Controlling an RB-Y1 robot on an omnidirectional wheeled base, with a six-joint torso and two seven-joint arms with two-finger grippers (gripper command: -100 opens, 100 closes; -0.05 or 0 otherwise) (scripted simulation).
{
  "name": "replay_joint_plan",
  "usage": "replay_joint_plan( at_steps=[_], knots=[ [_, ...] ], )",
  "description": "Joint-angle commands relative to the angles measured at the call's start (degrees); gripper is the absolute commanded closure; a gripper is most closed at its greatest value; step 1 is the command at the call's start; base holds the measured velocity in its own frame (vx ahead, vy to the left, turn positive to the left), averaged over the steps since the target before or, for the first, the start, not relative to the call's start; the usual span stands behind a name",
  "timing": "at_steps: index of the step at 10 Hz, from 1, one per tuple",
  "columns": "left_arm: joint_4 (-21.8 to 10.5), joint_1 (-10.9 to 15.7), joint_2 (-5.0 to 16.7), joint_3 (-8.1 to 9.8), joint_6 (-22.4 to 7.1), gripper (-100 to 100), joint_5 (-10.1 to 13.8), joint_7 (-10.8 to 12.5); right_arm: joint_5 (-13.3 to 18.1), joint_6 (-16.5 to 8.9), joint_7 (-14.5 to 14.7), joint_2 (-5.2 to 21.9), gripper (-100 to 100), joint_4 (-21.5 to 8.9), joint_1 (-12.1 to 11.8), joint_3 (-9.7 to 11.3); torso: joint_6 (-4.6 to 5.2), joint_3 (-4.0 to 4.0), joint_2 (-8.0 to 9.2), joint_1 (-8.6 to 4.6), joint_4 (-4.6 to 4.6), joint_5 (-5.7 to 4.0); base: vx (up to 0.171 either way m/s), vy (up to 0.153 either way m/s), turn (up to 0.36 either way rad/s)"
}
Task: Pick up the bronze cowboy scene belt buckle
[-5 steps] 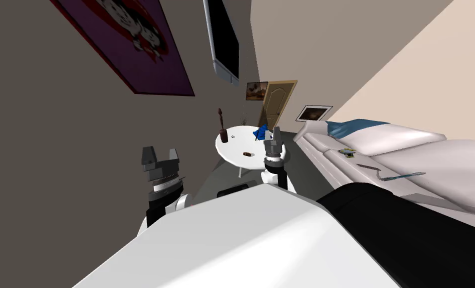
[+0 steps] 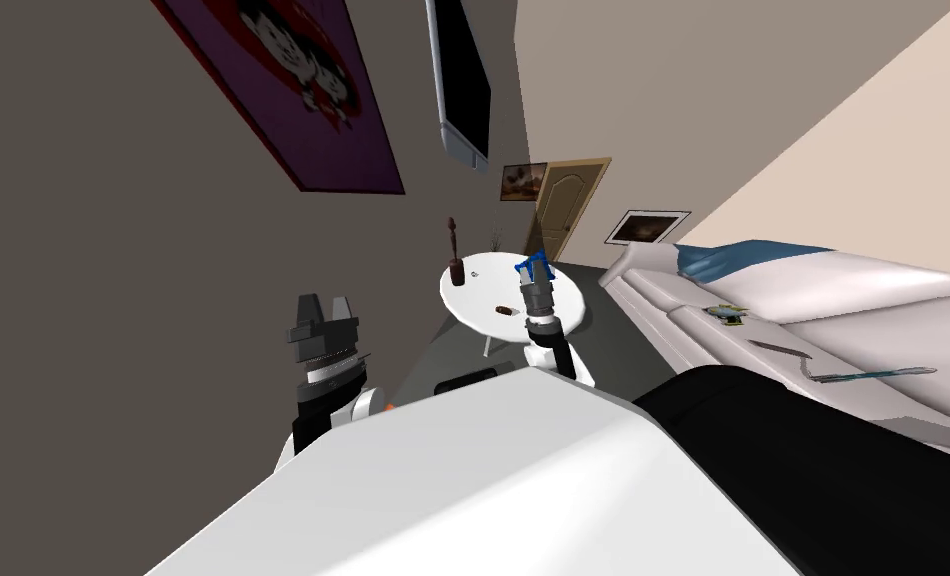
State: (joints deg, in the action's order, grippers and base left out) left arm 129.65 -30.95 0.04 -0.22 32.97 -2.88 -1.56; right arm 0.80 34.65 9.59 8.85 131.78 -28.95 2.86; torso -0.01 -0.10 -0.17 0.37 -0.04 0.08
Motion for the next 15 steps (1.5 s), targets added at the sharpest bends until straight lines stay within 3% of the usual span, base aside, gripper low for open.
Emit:
replay_joint_plan(
  at_steps=[1,5,8,9,14,15],
  knots=[
    [0.0,0.0,0.0,0.0,0.0,0,0.0,0.0,0.79,-0.09,0.12,2.54,-100,-2.35,0.31,0.76,0.0,0.0,0.0,0.0,0.0,0.0,0.061,0.11,0.121],
    [0.0,0.0,0.0,0.0,0.0,0,0.0,0.0,3.08,-1.23,0.19,10.61,-100,-8.51,0.75,2.74,0.0,-0.08,-0.13,-0.01,-0.03,0.0,0.074,0.1,0.163],
    [0.0,0.0,0.0,0.01,0.0,0,0.0,0.0,4.58,-1.77,0.28,15.17,-100,-12.24,0.94,4.07,0.03,0.02,0.04,-0.06,0.0,0.0,0.044,0.079,0.118],
    [0.0,0.0,0.0,0.0,0.0,0,0.0,0.0,4.58,-1.77,0.28,15.53,-100,-12.24,0.94,4.07,0.01,0.03,0.05,-0.13,0.01,-0.02,0.036,0.035,0.065],
    [0.0,0.0,0.01,0.01,0.0,0,0.0,0.0,8.17,-2.65,0.58,24.54,-100,-20.3,1.19,7.32,0.02,0.03,0.06,-0.21,0.01,-0.04,0.049,0.047,0.15],
    [0.0,0.0,0.01,0.01,0.0,0,0.0,0.0,8.17,-2.65,0.58,25.93,-100,-20.44,1.19,7.32,0.01,0.0,0.01,-0.15,0.0,-0.03,0.044,0.039,0.084]
  ],
)
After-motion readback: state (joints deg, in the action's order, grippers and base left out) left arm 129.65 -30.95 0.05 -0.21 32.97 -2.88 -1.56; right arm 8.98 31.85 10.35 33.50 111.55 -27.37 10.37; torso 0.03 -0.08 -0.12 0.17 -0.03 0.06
